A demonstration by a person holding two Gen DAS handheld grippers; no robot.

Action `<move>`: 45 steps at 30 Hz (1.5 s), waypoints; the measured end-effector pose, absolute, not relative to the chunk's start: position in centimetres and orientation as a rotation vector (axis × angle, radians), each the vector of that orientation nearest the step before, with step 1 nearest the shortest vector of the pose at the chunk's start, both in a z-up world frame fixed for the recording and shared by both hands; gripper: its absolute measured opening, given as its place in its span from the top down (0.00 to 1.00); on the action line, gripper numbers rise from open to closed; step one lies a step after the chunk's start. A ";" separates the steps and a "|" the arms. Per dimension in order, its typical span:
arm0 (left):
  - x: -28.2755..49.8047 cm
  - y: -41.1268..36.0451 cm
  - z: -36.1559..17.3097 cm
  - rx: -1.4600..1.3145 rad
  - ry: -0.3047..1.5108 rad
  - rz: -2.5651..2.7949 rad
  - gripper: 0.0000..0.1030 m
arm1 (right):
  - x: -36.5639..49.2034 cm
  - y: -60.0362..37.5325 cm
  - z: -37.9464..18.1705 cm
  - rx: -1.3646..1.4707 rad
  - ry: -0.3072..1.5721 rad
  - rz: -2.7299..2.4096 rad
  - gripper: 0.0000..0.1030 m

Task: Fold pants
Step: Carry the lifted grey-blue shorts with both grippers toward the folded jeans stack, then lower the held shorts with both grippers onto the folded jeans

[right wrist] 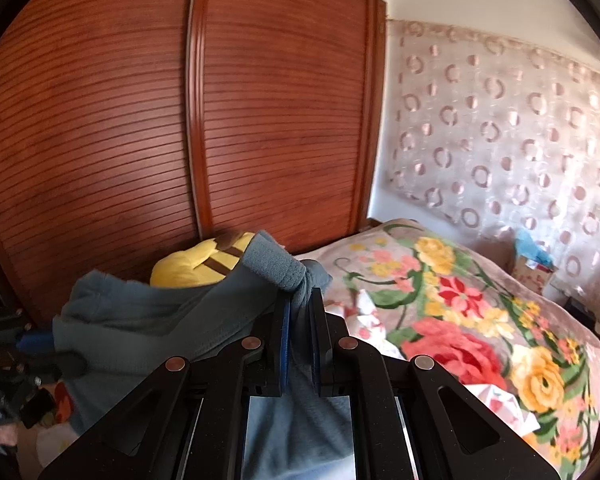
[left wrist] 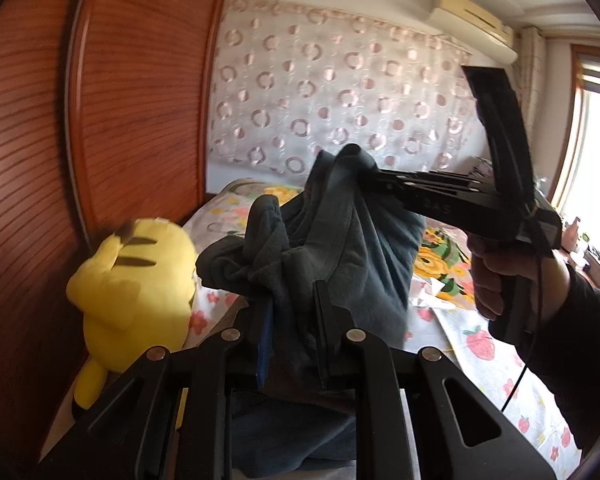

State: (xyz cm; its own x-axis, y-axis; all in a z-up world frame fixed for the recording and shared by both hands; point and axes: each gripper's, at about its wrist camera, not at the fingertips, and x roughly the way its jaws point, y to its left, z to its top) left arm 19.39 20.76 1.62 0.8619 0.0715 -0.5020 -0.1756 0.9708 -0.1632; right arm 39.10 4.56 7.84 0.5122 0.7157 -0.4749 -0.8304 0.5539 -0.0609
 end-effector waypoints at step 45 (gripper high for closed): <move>21.8 20.6 -2.3 -0.176 0.700 0.160 0.54 | 43.5 0.6 5.4 -0.212 0.618 0.976 0.66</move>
State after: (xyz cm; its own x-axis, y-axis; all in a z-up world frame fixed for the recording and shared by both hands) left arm 21.83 20.56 -2.27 0.7536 0.0874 -0.6515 -0.2050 0.9729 -0.1067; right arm 43.51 0.63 5.37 0.4063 0.7083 -0.5773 -0.8247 0.5563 0.1021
